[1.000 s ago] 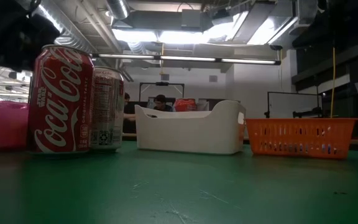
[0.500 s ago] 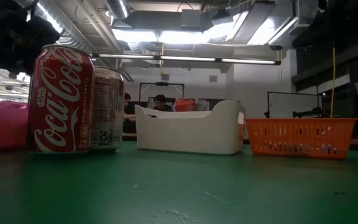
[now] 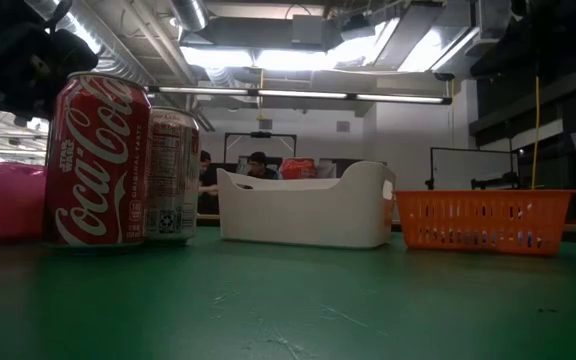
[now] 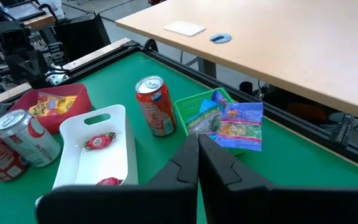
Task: Sort candy
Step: Return to Home Position
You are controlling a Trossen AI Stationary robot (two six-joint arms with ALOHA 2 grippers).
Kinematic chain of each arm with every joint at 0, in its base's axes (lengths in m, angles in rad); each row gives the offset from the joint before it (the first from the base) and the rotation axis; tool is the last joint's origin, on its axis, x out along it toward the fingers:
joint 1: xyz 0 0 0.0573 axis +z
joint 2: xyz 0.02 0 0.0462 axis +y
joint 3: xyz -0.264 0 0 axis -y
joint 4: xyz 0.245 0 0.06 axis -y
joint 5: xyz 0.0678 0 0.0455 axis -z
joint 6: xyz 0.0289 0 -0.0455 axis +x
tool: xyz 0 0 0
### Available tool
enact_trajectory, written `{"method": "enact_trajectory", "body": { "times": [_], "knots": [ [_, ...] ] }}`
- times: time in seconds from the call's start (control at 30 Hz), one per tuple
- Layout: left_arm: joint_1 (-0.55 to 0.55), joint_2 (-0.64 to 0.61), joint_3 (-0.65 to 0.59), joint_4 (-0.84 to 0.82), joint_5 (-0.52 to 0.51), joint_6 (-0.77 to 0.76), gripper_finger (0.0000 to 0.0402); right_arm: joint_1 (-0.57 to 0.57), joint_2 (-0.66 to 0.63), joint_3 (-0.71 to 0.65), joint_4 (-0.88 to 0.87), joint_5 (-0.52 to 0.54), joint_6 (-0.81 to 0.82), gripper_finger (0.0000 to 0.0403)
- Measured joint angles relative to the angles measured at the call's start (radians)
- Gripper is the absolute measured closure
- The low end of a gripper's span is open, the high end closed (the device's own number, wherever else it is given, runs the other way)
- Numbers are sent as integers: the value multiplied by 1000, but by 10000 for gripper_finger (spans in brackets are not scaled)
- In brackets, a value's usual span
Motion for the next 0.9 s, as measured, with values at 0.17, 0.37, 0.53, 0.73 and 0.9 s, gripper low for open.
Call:
{"method": "enact_trajectory", "body": {
  "times": [0.17,0.37,0.53,0.73,0.9],
  "knots": [
    [0,0,0,0,0,1,401,0,0,0,-10,-27,-4,401],
    [0,0,0,0,-1,2,401,0,-1,-18,20,-96,-99,401],
    [0,0,0,0,-1,3,401,0,-1,-129,117,-112,-109,401],
    [0,0,0,-1,-1,3,401,-1,-6,-256,303,-135,-140,401],
    [0,0,0,-1,-1,3,401,-60,-85,-349,424,-259,-224,401]
  ]
}}
